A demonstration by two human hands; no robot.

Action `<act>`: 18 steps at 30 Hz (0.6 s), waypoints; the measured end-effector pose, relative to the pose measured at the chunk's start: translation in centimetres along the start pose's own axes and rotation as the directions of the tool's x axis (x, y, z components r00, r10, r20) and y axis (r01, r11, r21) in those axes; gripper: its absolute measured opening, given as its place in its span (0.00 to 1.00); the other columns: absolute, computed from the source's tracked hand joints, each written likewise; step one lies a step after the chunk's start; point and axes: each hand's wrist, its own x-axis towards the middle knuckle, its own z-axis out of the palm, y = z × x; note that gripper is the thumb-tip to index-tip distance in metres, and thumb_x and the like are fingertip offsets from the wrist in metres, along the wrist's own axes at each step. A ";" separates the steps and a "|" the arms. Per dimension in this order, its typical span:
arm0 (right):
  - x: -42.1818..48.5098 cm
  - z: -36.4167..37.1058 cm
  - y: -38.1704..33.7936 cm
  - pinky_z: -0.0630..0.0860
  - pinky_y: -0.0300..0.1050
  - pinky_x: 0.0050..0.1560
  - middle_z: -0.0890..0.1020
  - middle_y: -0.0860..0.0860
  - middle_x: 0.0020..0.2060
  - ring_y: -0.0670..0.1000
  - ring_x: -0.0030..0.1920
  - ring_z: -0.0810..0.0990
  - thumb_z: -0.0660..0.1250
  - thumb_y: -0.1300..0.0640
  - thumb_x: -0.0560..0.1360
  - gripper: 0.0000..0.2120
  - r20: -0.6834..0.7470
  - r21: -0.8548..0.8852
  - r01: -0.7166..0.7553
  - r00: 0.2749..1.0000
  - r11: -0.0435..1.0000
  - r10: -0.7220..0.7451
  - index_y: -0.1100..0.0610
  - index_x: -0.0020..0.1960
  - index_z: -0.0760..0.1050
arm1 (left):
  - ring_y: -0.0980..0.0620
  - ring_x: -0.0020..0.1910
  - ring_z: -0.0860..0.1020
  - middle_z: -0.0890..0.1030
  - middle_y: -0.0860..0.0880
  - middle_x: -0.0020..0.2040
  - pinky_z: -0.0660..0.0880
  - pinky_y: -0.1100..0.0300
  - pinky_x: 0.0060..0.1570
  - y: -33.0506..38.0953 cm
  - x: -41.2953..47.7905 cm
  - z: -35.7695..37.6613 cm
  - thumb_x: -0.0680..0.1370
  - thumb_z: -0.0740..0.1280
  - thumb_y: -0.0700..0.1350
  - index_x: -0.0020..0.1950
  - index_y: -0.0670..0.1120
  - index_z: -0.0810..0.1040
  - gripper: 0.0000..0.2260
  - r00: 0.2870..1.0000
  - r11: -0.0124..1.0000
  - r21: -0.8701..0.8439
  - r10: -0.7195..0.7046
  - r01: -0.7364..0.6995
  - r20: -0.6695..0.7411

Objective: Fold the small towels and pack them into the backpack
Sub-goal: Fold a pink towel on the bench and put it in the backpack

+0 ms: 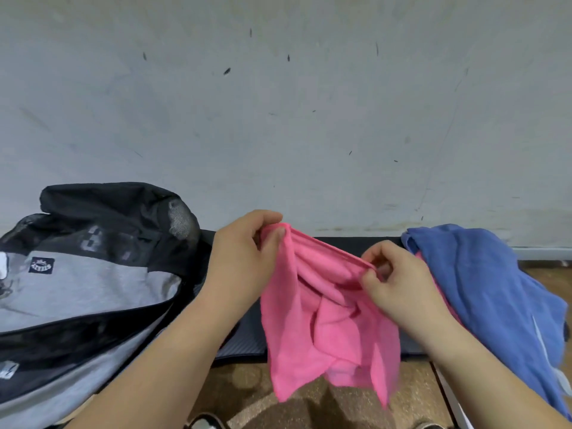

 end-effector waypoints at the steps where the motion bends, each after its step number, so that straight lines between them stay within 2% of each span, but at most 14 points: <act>1: 0.1 -0.2 0.3 0.78 0.38 0.39 0.84 0.43 0.36 0.45 0.38 0.82 0.71 0.65 0.72 0.12 0.003 0.047 -0.034 0.999 0.998 0.034 0.48 0.43 0.80 | 0.71 0.42 0.79 0.82 0.63 0.42 0.72 0.78 0.45 -0.1 0.2 -0.6 0.79 0.73 0.42 0.57 0.49 0.86 0.07 0.999 1.000 0.018 -0.010 0.011 -0.052; 3: 0.1 -0.5 0.7 0.78 0.33 0.39 0.86 0.45 0.37 0.45 0.39 0.83 0.72 0.65 0.74 0.10 0.031 0.166 -0.101 0.995 0.981 0.098 0.50 0.42 0.83 | 0.69 0.43 0.80 0.82 0.62 0.42 0.74 0.75 0.44 -0.4 0.5 -1.9 0.80 0.73 0.43 0.54 0.50 0.85 0.05 0.990 0.999 0.020 -0.042 0.045 -0.137; 5: -0.1 -0.6 1.1 0.76 0.30 0.39 0.87 0.45 0.37 0.43 0.38 0.84 0.72 0.64 0.76 0.09 0.046 0.190 -0.104 0.994 0.976 0.097 0.51 0.43 0.84 | 0.64 0.43 0.80 0.82 0.60 0.41 0.77 0.67 0.46 -0.5 0.6 -2.9 0.80 0.72 0.43 0.51 0.53 0.83 0.04 0.981 0.998 0.039 -0.042 0.050 -0.188; 8: -0.7 -0.6 1.0 0.74 0.28 0.40 0.87 0.45 0.39 0.37 0.38 0.82 0.71 0.64 0.79 0.08 0.038 0.235 -0.099 0.995 0.967 0.093 0.53 0.45 0.84 | 0.56 0.41 0.80 0.82 0.57 0.41 0.80 0.54 0.49 -1.1 0.5 -3.1 0.80 0.72 0.42 0.50 0.50 0.84 0.03 0.985 0.991 0.137 0.027 -0.003 -0.172; 11: -1.3 -0.3 0.0 0.79 0.35 0.48 0.88 0.46 0.42 0.42 0.45 0.85 0.69 0.63 0.80 0.09 0.006 0.360 -0.076 0.997 0.930 0.079 0.52 0.47 0.85 | 0.50 0.53 0.83 0.86 0.52 0.52 0.77 0.55 0.59 -0.9 -0.3 -1.8 0.77 0.75 0.38 0.49 0.48 0.86 0.05 0.980 0.954 0.227 0.198 -0.195 0.011; 14: -2.0 0.1 -1.5 0.82 0.50 0.51 0.87 0.54 0.42 0.56 0.46 0.85 0.70 0.61 0.80 0.07 0.003 0.451 -0.043 0.999 0.891 0.046 0.52 0.48 0.85 | 0.56 0.60 0.81 0.86 0.53 0.57 0.75 0.59 0.63 0.8 -2.2 0.2 0.76 0.77 0.39 0.48 0.48 0.88 0.04 0.910 0.918 0.090 0.365 -0.387 0.197; 16: -2.3 0.4 -2.4 0.82 0.57 0.52 0.87 0.59 0.43 0.63 0.48 0.84 0.70 0.60 0.81 0.06 0.052 0.533 -0.038 0.999 0.845 0.011 0.54 0.49 0.85 | 0.59 0.60 0.81 0.86 0.55 0.57 0.75 0.62 0.64 1.6 -3.2 1.4 0.76 0.76 0.43 0.49 0.49 0.88 0.03 0.876 0.916 -0.008 0.386 -0.401 0.289; 18: -2.4 0.5 -2.9 0.82 0.58 0.53 0.87 0.59 0.44 0.64 0.48 0.85 0.70 0.61 0.81 0.06 0.122 0.626 -0.071 0.992 0.777 -0.007 0.56 0.50 0.86 | 0.62 0.62 0.81 0.86 0.57 0.58 0.74 0.64 0.65 1.8 -3.8 2.4 0.77 0.76 0.43 0.49 0.50 0.88 0.03 0.872 0.943 -0.089 0.332 -0.322 0.359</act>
